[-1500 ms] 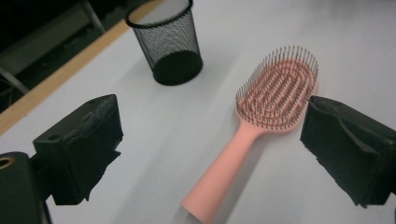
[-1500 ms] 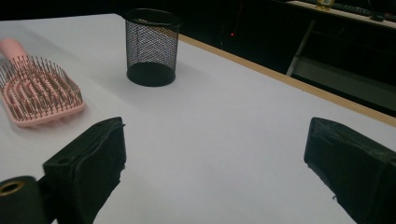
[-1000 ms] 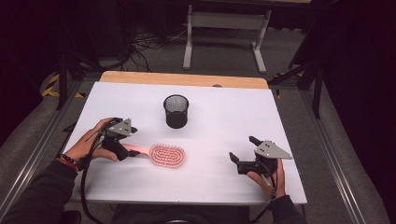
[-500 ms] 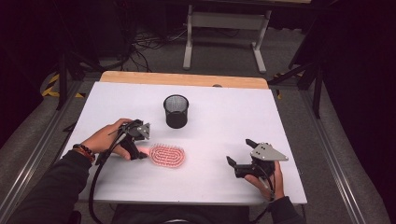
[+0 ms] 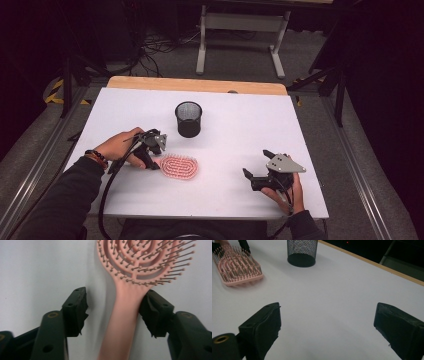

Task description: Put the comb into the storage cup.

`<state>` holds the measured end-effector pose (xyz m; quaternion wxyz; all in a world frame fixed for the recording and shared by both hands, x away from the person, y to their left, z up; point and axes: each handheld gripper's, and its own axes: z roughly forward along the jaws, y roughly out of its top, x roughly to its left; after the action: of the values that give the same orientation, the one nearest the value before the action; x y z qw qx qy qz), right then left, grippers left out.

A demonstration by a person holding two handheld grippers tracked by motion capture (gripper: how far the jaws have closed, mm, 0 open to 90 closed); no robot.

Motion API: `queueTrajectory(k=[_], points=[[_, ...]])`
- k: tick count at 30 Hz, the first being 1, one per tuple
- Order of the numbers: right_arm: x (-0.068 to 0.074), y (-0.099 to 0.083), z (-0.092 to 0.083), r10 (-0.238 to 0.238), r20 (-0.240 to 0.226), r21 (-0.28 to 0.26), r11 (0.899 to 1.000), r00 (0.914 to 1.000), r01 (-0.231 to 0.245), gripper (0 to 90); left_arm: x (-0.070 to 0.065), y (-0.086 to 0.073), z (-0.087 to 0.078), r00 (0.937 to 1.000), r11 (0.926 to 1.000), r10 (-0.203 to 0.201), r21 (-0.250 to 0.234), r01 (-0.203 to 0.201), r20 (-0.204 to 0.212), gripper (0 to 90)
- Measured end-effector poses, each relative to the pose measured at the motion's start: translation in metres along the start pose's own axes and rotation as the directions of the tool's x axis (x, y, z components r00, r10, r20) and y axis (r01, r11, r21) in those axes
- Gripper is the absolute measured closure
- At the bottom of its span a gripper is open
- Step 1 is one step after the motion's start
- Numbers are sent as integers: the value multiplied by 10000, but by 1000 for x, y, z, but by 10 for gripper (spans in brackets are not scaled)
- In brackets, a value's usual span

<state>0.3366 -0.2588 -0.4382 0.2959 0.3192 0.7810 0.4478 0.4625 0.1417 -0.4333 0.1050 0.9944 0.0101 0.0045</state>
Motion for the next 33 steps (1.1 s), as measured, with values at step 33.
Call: queueTrajectory(k=[33], points=[[-2,1,-4,270,-428,-104,9996,9987,-274,90,-37,-26,-13,9647,9529,-1361,-2962,652,-2253,695]])
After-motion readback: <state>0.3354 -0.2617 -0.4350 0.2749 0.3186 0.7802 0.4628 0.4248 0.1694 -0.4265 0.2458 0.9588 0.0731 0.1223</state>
